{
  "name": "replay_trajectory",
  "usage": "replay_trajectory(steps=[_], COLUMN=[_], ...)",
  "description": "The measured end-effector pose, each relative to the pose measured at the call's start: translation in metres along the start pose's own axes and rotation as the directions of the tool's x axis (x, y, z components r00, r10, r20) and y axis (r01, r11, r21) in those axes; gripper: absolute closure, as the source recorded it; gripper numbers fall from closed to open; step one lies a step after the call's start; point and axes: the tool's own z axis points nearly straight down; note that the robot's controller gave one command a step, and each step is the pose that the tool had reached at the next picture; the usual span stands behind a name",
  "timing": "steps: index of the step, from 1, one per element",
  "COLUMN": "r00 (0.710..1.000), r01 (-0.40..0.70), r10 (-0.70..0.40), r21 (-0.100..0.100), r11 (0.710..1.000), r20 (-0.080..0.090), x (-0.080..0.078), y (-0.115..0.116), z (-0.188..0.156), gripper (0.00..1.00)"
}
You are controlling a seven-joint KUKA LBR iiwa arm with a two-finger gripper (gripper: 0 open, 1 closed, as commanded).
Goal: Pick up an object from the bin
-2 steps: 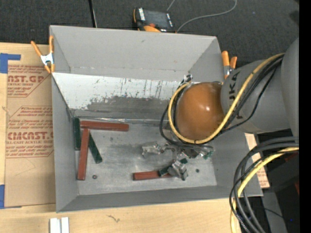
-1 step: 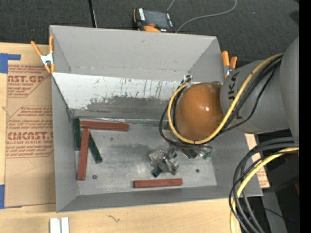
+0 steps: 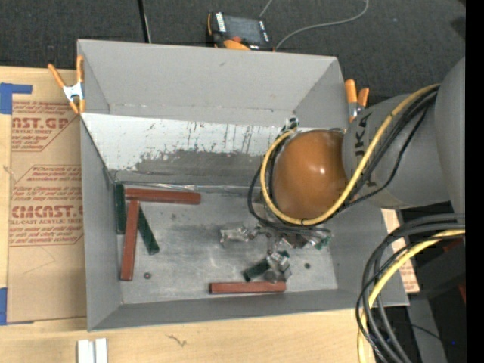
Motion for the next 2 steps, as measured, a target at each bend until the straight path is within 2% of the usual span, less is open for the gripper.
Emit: replay_trajectory(steps=[1,2], r00=[1.0,1.0], r01=[0.0,0.028], r10=[0.0,-0.028], r21=[0.0,0.01], r11=[1.0,1.0], r20=[0.0,0.005], x=[0.0,-0.015], y=[0.0,-0.066], z=[0.0,-0.151], gripper=[1.0,1.0])
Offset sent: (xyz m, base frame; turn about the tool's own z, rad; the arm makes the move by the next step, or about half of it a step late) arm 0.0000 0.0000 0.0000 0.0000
